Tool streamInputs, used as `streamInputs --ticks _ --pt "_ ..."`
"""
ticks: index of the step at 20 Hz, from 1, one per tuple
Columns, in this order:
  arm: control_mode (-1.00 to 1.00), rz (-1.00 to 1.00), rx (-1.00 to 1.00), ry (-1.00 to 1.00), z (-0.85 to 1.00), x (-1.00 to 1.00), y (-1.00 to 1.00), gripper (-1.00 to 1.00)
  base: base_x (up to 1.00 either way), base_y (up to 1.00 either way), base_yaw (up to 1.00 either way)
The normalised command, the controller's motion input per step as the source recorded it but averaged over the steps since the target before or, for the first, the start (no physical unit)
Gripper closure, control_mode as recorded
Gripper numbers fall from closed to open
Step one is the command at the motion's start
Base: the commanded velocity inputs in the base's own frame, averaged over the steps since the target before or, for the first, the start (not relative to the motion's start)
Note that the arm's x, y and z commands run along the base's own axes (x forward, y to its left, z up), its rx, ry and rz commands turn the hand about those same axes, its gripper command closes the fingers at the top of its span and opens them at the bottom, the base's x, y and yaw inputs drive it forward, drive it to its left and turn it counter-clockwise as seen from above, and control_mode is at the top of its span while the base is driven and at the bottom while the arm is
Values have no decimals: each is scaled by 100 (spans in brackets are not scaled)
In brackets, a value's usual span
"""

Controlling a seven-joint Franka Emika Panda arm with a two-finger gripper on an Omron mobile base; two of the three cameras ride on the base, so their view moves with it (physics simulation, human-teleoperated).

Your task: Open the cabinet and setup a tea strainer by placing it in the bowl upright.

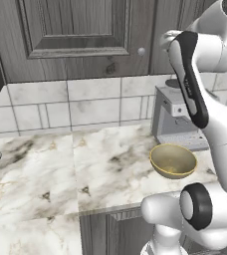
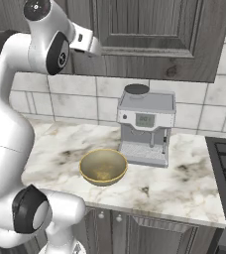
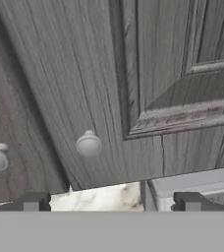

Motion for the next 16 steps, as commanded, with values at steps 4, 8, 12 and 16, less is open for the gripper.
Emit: streamInputs --ticks 4,8,12,16 --pt "-100 0 -2 0 0 31 13 -100 0 0 0" --pt "-100 0 -1 6 0 34 23 -100 0 0 0" --pt "-100 1 0 4 0 40 24 -100 0 0 0" --pt "-100 2 -1 4 0 34 -1 -100 0 0 0"
